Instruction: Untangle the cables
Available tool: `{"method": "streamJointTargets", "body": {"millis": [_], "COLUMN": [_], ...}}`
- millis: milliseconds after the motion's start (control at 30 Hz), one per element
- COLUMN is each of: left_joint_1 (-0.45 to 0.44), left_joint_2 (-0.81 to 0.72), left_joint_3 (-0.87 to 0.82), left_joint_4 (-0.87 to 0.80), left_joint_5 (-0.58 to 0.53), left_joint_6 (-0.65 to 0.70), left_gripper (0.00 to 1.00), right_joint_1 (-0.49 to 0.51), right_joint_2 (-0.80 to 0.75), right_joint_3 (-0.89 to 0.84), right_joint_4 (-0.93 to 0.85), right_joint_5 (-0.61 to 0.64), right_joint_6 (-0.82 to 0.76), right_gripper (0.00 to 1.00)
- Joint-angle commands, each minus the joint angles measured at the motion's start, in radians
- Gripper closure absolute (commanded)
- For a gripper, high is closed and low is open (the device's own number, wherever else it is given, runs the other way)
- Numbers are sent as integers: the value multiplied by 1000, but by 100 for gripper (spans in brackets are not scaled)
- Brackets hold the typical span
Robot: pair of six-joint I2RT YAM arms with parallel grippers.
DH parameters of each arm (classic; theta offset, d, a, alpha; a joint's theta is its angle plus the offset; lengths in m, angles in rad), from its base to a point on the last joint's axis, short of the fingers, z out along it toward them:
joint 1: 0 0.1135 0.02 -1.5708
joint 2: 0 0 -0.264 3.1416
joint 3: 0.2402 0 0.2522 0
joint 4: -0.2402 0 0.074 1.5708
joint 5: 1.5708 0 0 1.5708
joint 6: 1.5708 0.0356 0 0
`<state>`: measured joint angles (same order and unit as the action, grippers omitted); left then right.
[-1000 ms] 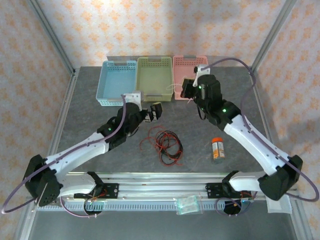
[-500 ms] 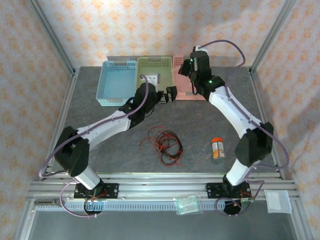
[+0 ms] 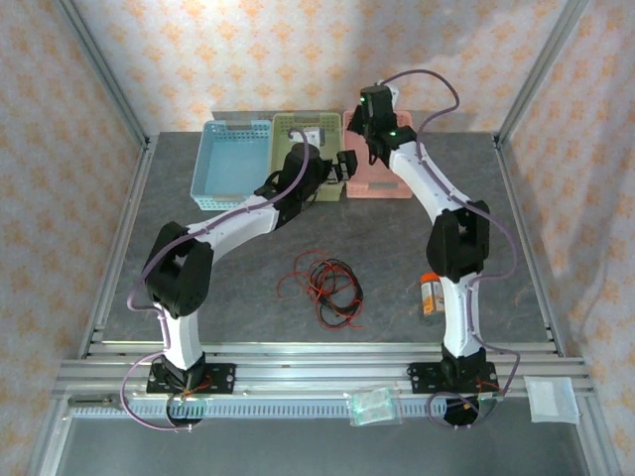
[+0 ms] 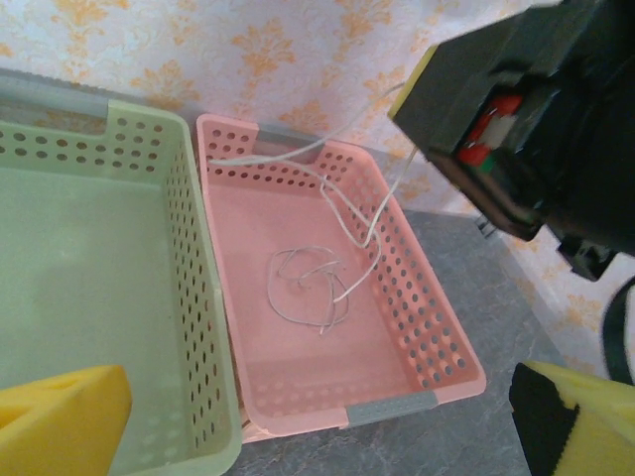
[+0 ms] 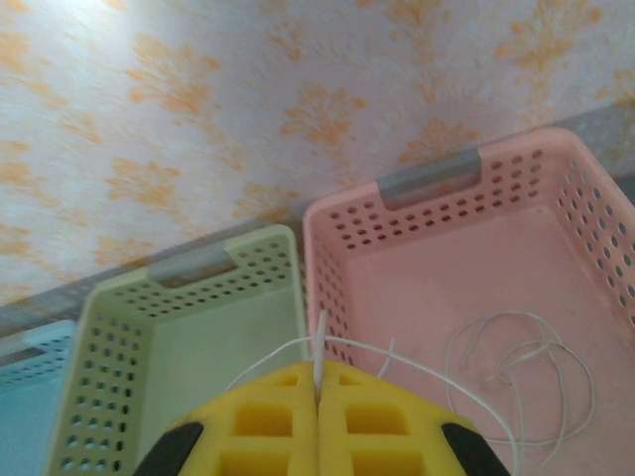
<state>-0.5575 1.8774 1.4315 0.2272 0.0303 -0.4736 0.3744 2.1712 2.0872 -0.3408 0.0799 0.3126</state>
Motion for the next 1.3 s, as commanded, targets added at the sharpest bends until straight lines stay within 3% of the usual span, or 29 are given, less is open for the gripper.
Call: {"method": "streamJointTargets", "body": {"millis": [0,267,467,600,733,1267], "left_joint_1": [6,12,13,13,-2,-152], "left_joint_2": [2,-31,-81,-155,-231,-489], "left_joint_3": [22,-55,-130,-221,-308,-607], "left_joint_4": [0,-6,-19,-10,-15,-166], "left_joint_5": [3,-7,29,48,72,58], "left_joint_6": [-23,-45,-42,-51,-55,-70], "left_gripper": [1,1,1,1,1,3], "right_joint_1": [-14,-44,-48,-48,-45,119], "right_joint_2": [48,119,107,44,-76,-656], "right_joint_3": [65,93,89,38,-91,-958], "right_joint_4": [-61,-114,-128,-123,-77,178], "right_joint_5": [65,97,94,72,48,-78], "right_joint_6": [28,61,50,35,22,51], "right_gripper": [100,97,73,63,60,62]}}
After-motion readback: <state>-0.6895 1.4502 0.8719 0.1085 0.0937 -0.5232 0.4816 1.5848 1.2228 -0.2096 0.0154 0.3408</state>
